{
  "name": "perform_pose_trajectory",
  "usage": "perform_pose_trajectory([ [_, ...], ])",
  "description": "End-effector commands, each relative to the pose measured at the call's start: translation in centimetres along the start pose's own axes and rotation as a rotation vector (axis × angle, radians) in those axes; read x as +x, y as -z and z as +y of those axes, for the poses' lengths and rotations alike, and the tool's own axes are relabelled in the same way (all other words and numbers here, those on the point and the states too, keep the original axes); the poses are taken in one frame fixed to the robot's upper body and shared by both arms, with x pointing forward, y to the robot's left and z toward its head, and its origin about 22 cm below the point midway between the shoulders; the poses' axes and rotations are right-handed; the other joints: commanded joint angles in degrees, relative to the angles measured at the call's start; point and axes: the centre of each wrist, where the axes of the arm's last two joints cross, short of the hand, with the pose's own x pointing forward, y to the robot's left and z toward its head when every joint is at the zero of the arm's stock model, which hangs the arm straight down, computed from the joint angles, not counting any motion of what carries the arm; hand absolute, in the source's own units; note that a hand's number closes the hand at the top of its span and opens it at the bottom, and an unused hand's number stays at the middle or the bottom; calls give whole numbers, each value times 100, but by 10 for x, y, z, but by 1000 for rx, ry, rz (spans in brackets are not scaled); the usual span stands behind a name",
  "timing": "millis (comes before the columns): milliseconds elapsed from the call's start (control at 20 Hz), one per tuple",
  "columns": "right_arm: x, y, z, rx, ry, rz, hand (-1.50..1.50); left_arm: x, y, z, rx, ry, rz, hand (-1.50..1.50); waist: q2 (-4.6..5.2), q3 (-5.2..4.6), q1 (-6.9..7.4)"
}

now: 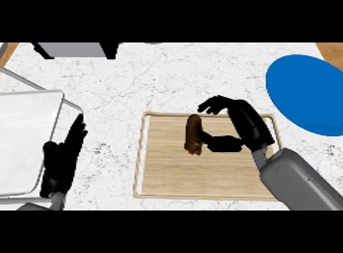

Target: Pick the sweet potato from the tray and place it in the plate

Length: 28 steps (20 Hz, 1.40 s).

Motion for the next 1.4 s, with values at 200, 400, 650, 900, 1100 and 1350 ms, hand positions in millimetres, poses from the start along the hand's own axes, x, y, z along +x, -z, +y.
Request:
perform_pose_trajectory([
  [200,8,15,24,277,-255,19,-150,9,20,11,0,-11,28,0,-15,5,13],
  [400,37,37,8,296,-517,53,-150,6,15,6,-8,-12,16,0,-32,0,27],
  [650,84,60,20,417,-690,152,-150,15,11,5,-12,0,26,0,-41,6,68],
  [900,89,75,37,623,-755,289,-150,0,14,6,-11,-12,26,0,-22,3,26],
  [1100,98,85,39,710,-779,372,-150,-11,10,1,7,-19,28,0,-26,7,-11],
  [1350,107,103,45,741,-773,444,-150,8,7,8,-15,-15,25,0,-25,12,28],
])
